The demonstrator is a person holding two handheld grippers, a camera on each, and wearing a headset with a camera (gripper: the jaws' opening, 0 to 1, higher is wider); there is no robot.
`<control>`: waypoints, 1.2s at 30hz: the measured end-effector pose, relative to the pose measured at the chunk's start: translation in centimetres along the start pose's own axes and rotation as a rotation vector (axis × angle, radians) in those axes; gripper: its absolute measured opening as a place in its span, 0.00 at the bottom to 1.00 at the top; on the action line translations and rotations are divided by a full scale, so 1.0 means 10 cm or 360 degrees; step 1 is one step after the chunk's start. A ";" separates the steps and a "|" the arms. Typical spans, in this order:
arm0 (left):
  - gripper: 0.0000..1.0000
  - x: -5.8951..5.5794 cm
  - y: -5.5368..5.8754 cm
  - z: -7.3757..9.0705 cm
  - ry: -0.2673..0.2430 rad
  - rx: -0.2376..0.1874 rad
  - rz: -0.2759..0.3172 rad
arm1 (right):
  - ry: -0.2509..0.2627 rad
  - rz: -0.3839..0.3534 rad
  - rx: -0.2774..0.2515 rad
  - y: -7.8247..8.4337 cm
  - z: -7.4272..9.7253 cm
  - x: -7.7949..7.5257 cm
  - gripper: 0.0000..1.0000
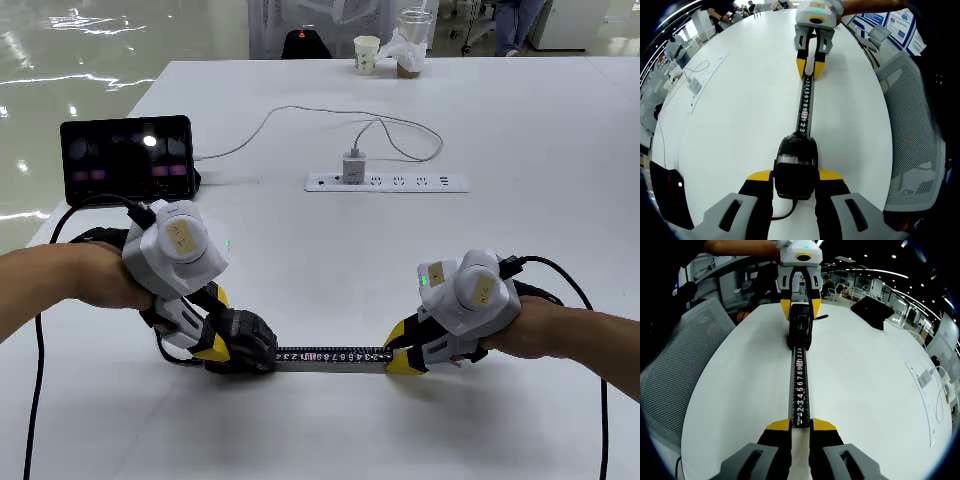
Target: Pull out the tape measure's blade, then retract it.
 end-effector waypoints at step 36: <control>0.26 0.03 0.02 -0.01 0.0003 0.0001 0.0005 | 0.0032 -0.0024 0.0053 0.33 0.30 -0.07 0.09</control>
Point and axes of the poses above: the centre of the closed fingertips' face, and the gripper's own axes: z roughly backward along the fingers, x roughly to its left, y roughly out of its underside, the point moved 4 cm from there along z, roughly backward along the fingers, and after that the axes turned 15 degrees about -z, right-handed, at the moved point
